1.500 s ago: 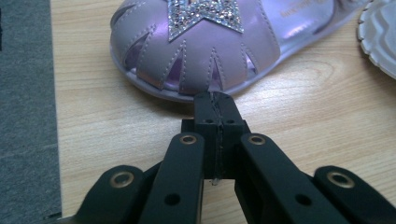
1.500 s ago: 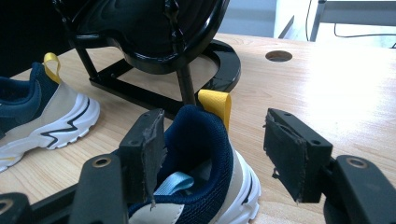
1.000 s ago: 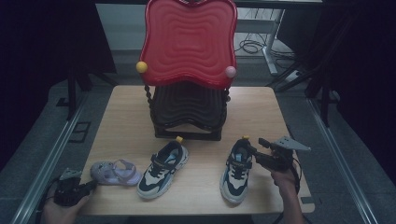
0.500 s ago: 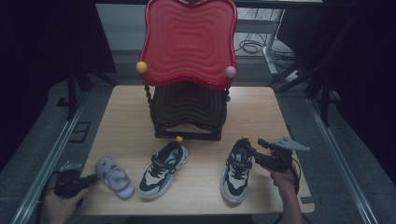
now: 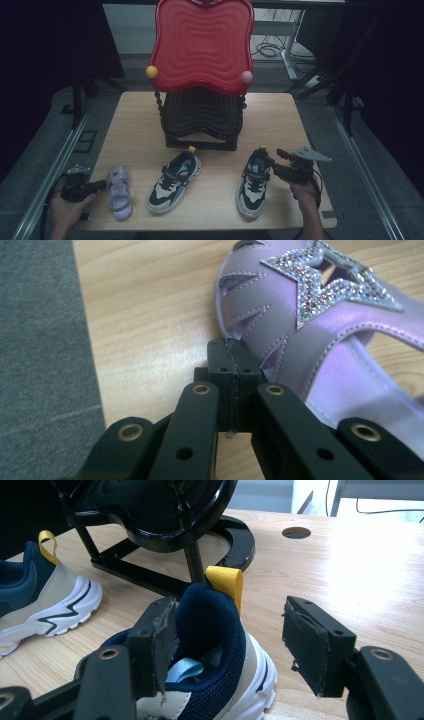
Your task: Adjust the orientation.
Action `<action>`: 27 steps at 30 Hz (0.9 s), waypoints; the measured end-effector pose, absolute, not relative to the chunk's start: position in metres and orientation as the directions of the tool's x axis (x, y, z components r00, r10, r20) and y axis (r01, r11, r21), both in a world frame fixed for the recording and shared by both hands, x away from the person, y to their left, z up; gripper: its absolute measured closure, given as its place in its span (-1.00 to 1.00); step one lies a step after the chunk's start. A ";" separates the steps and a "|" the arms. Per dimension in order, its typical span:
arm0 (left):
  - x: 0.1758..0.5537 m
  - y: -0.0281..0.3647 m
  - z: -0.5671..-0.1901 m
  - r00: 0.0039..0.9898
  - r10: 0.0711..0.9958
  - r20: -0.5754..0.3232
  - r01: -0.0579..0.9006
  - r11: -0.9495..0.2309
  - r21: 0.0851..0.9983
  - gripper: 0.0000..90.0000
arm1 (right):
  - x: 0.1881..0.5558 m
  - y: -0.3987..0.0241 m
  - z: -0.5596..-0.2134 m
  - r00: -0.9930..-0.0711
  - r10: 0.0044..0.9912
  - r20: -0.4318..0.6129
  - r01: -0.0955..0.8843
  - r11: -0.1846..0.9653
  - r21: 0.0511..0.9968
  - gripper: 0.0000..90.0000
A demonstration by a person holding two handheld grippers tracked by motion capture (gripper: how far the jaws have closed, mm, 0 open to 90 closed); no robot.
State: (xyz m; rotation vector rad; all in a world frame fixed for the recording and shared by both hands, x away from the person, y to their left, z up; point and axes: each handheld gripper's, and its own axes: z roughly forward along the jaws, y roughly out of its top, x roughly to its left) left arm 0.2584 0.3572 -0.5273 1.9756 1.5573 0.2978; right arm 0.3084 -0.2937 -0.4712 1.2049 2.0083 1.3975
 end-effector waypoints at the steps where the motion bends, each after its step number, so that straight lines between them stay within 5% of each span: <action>1: 0.260 0.357 -0.527 0.295 0.938 -0.182 0.804 -0.141 0.578 0.99 | 0.308 -0.294 -0.471 -0.541 0.829 0.140 0.419 0.122 0.900 -0.15; 27: 0.292 0.351 -0.513 0.319 0.925 -0.207 0.800 -0.146 0.581 0.92 | 0.308 -0.300 -0.470 -0.514 0.843 0.159 0.427 0.091 0.900 -0.14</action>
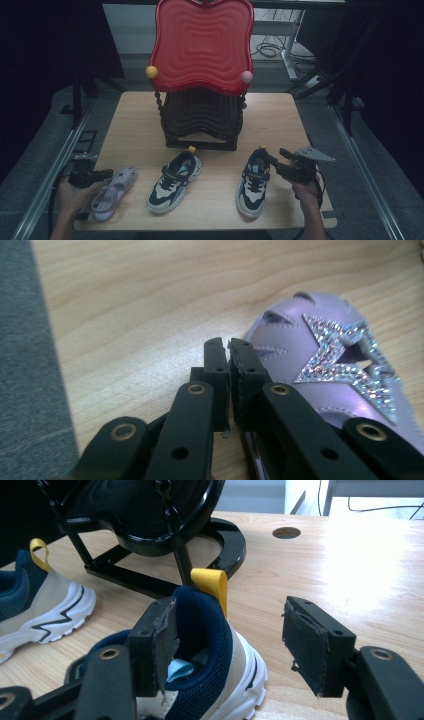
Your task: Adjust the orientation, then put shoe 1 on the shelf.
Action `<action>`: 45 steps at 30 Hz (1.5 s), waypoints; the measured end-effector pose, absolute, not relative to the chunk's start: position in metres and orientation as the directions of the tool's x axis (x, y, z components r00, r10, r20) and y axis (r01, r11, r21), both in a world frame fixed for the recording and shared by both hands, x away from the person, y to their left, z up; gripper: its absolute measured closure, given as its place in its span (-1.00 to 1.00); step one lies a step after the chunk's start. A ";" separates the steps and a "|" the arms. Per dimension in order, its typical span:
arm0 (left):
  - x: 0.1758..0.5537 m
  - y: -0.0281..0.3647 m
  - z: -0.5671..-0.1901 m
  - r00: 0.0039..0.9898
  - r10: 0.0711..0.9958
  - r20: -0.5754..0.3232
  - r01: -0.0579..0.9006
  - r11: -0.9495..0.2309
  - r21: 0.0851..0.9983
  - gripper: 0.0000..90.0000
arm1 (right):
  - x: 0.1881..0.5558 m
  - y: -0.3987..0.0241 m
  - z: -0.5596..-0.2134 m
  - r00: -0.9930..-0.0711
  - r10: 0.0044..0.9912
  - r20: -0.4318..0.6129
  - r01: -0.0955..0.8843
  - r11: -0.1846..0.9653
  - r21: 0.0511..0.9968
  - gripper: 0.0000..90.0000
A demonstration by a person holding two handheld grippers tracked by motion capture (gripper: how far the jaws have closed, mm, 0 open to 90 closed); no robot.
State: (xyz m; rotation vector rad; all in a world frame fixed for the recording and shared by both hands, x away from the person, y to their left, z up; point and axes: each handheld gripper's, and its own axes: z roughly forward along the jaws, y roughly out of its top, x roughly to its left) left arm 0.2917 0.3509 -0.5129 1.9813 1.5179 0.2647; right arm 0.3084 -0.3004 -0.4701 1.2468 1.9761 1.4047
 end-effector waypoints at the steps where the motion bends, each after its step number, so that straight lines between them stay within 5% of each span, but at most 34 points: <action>1: 0.290 0.351 -0.509 0.312 0.928 -0.205 0.795 -0.137 0.590 0.91 | 0.308 -0.300 -0.469 -0.517 0.841 0.160 0.425 0.089 0.901 -0.14; 9: 0.266 0.331 -0.474 0.293 0.937 -0.191 0.739 -0.095 0.667 0.57 | 0.311 -0.304 -0.471 -0.507 0.844 0.174 0.435 0.076 0.897 -0.14; 17: 0.249 0.294 -0.450 0.363 0.916 -0.172 0.661 -0.123 0.740 0.01 | 0.309 -0.299 -0.469 -0.522 0.836 0.169 0.426 0.084 0.901 -0.14; 45: 0.250 0.264 -0.449 0.462 0.870 -0.174 0.609 -0.168 0.775 -0.14 | 0.300 -0.299 -0.466 -0.521 0.848 0.100 0.430 0.160 0.889 -0.13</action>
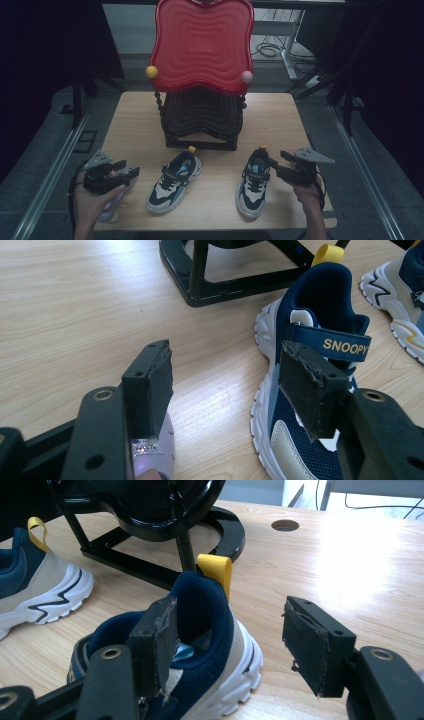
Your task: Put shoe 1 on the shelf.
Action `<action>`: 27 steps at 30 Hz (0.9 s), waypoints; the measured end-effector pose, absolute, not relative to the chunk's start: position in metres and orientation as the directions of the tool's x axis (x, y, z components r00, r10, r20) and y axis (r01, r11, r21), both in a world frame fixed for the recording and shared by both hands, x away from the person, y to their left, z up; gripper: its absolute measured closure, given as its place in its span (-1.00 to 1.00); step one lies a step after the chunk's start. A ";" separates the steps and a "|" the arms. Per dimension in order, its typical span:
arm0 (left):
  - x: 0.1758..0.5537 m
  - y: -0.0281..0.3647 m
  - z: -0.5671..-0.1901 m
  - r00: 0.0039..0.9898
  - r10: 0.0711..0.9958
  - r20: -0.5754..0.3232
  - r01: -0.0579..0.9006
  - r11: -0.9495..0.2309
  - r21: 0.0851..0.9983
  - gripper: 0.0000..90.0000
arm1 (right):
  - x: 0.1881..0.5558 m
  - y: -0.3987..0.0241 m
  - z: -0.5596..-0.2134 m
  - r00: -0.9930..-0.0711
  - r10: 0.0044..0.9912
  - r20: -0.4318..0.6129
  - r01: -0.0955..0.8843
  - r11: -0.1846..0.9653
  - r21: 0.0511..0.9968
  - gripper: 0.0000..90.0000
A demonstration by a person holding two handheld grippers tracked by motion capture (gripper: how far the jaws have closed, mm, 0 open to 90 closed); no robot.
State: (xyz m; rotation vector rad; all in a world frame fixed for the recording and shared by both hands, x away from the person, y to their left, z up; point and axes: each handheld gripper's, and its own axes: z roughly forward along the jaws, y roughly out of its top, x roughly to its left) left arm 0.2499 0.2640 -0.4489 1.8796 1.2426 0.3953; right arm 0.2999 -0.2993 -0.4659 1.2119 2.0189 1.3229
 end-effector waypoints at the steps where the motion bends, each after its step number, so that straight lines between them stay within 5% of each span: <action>1: 0.250 0.264 -0.449 0.462 0.870 -0.175 0.612 -0.170 0.773 -0.14 | 0.299 -0.301 -0.465 -0.520 0.849 0.098 0.431 0.162 0.888 -0.13; 20: 0.245 0.266 -0.452 0.441 0.883 -0.161 0.625 -0.174 0.761 -0.14 | 0.268 -0.352 -0.466 -0.510 0.859 0.043 0.504 0.257 0.825 0.86; 27: 0.244 0.267 -0.454 0.442 0.882 -0.162 0.630 -0.177 0.756 -0.14 | 0.254 -0.374 -0.468 -0.475 0.879 0.029 0.516 0.251 0.819 0.98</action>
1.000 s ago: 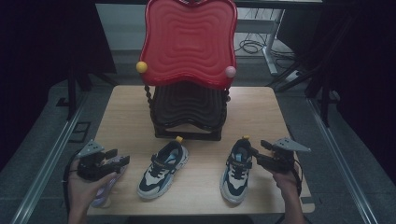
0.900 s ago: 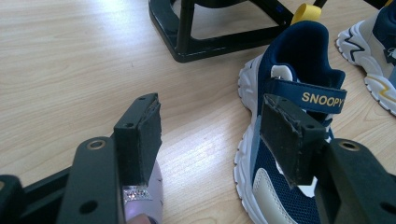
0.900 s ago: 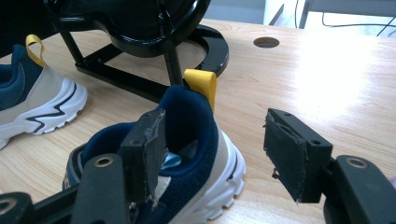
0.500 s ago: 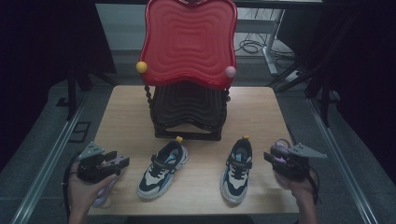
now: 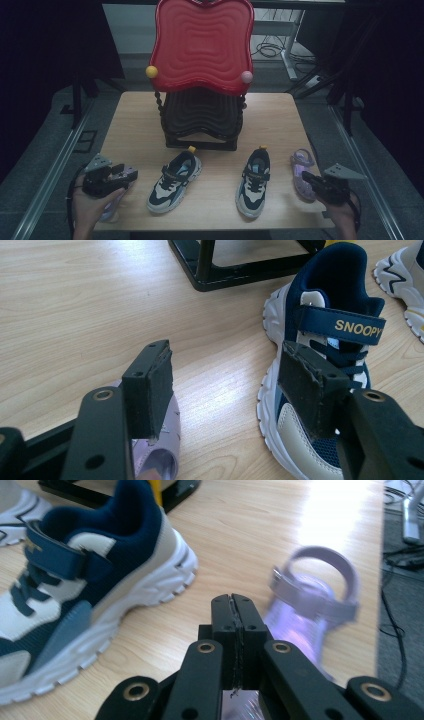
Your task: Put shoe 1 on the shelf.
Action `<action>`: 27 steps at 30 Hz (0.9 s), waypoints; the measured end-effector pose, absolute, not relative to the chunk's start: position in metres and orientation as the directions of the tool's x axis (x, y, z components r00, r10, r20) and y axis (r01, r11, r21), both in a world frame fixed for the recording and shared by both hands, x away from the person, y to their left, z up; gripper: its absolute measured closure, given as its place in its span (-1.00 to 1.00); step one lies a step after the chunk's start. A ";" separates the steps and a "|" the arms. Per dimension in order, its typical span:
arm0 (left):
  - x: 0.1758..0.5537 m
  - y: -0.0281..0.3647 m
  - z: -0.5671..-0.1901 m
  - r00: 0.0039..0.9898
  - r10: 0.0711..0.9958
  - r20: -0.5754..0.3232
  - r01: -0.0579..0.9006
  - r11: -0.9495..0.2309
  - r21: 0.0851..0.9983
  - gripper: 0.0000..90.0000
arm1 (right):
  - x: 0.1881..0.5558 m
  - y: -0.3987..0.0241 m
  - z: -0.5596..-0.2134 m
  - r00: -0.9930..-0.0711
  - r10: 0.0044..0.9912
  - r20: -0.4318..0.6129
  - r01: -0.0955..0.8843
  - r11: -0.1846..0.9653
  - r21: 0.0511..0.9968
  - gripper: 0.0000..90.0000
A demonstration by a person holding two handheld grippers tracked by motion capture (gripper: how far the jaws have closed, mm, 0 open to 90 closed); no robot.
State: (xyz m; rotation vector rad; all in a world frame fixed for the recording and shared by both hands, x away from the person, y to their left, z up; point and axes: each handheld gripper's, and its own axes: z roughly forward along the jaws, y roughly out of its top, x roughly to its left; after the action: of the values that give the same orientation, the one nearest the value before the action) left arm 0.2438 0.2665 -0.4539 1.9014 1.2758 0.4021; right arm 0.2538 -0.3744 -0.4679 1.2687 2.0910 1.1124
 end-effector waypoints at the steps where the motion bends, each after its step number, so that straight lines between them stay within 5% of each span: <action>1: 0.244 0.267 -0.454 0.442 0.882 -0.163 0.631 -0.176 0.756 -0.14 | 0.252 -0.378 -0.469 -0.468 0.883 0.033 0.520 0.246 0.818 0.98; 27: 0.251 0.260 -0.466 0.456 0.873 -0.170 0.653 -0.199 0.731 -0.12 | 0.254 -0.430 -0.493 -0.363 0.930 0.053 0.600 0.190 0.777 0.99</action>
State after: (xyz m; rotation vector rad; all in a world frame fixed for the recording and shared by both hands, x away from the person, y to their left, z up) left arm 0.2505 0.2602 -0.4656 1.9373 1.2770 0.3630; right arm 0.2539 -0.4298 -0.4933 1.4300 2.0383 1.0199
